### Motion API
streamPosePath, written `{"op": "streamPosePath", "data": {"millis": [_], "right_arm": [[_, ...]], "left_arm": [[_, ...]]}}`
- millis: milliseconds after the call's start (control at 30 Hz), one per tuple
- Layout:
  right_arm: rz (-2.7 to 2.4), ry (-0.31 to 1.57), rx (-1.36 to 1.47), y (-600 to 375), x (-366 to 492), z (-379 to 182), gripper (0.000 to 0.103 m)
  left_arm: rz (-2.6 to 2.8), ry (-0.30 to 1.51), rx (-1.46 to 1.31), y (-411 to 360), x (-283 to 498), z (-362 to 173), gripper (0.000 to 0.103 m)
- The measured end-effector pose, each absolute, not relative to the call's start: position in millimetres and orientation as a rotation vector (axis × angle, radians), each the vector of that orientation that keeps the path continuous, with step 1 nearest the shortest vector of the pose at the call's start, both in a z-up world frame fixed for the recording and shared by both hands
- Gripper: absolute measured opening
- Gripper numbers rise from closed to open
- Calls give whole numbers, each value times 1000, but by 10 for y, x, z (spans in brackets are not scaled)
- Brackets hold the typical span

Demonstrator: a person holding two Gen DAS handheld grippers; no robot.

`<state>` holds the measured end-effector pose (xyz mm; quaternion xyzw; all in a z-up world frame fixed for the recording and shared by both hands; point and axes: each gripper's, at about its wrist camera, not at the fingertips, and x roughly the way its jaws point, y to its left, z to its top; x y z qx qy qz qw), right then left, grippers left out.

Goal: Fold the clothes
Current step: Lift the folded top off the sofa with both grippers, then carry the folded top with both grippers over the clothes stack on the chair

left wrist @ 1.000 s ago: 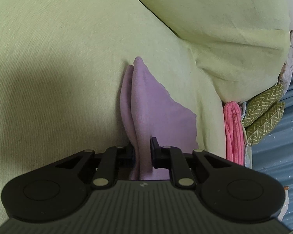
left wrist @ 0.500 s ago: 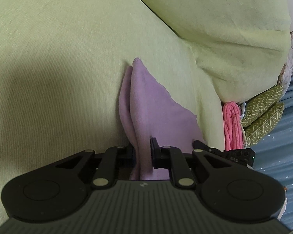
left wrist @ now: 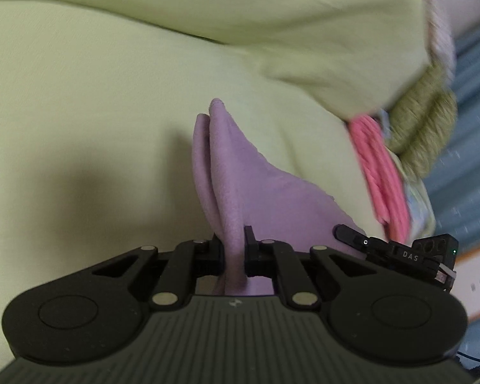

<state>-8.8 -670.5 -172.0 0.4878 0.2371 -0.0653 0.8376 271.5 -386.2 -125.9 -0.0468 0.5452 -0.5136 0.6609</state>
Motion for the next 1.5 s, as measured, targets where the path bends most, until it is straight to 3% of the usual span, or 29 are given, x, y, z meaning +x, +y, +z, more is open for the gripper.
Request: {"op": "streamPosePath", "data": {"millis": [233, 567, 733, 933, 1333, 1367, 1433, 1500], "right_arm": [[-449, 302, 1080, -6508, -2243, -1188, 8], [-997, 62, 1060, -6045, -5741, -664, 8], [-1193, -11, 1039, -5985, -6924, -557, 8], [-1304, -46, 1046, -6269, -7646, -830, 8], [-1306, -90, 1103, -6565, -7971, -1335, 9], [-1312, -89, 1101, -6564, -7977, -1347, 9], [-1322, -93, 1108, -6558, -8005, -1384, 9], [-1341, -88, 1123, -6565, -8028, -1449, 10]], "left_arm": [[-1484, 1242, 42, -4940, 1336, -887, 7], [-1982, 1304, 284, -6640, -1732, -710, 7], [-2123, 1279, 392, -7308, -3006, -689, 8], [-2181, 1236, 454, -7851, -3830, -920, 9], [-2128, 1268, 466, -8282, -3885, -1394, 8], [-2144, 1272, 475, -8262, -3899, -1391, 9], [-2161, 1268, 506, -8205, -3940, -1381, 23], [-2146, 1271, 557, -8181, -3996, -1407, 24]]}}
